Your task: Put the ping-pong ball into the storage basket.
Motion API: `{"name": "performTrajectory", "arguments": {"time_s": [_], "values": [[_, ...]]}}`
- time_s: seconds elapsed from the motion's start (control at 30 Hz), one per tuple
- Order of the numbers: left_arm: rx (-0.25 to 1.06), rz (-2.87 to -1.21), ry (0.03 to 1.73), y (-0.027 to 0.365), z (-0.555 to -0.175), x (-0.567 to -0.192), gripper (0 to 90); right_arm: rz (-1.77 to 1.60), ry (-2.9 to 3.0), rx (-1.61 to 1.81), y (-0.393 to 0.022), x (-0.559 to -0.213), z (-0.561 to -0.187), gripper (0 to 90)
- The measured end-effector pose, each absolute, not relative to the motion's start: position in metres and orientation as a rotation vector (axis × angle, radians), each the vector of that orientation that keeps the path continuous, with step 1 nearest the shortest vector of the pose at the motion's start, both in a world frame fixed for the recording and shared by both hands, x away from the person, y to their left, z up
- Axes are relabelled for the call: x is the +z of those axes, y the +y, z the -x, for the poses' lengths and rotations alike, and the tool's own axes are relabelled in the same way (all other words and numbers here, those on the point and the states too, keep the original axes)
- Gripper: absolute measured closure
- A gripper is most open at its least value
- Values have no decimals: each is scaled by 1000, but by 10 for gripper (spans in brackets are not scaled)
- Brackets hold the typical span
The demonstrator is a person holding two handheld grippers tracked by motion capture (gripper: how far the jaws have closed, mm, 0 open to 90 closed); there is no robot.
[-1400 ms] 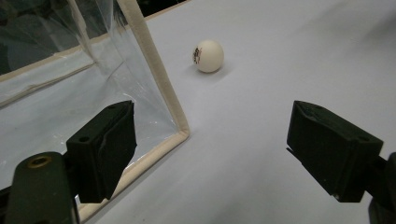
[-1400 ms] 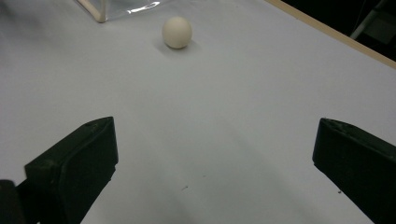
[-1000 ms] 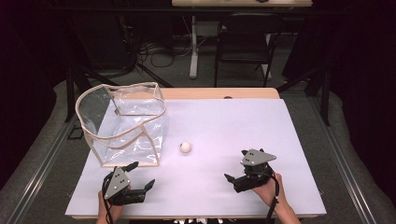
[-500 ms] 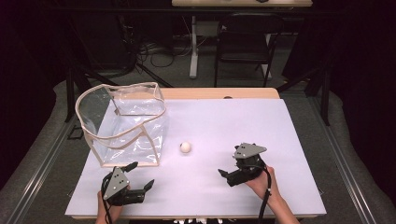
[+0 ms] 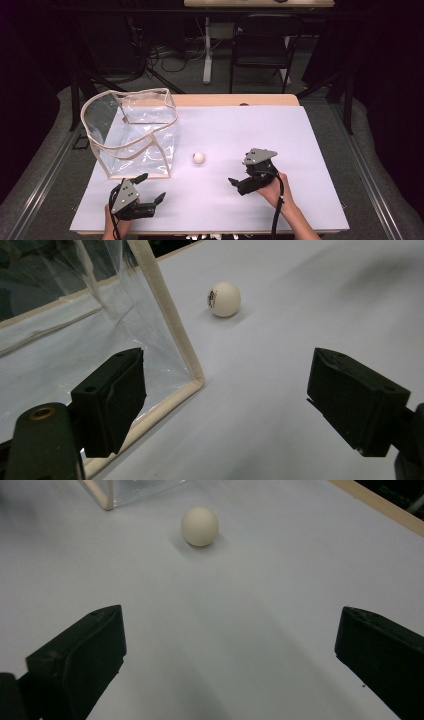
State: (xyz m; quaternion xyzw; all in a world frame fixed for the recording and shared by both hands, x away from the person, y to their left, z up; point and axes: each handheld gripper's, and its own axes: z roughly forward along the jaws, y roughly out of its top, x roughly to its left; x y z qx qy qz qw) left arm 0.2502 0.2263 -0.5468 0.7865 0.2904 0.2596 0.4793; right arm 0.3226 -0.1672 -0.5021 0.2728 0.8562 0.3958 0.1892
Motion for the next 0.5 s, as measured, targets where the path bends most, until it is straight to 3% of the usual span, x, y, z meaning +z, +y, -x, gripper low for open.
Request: {"name": "performTrajectory", "arguments": {"time_s": [0.5], "values": [[632, -1919, 705, 226, -250, -547, 161, -755, 2437, 1097, -154, -502, -334, 0]]}}
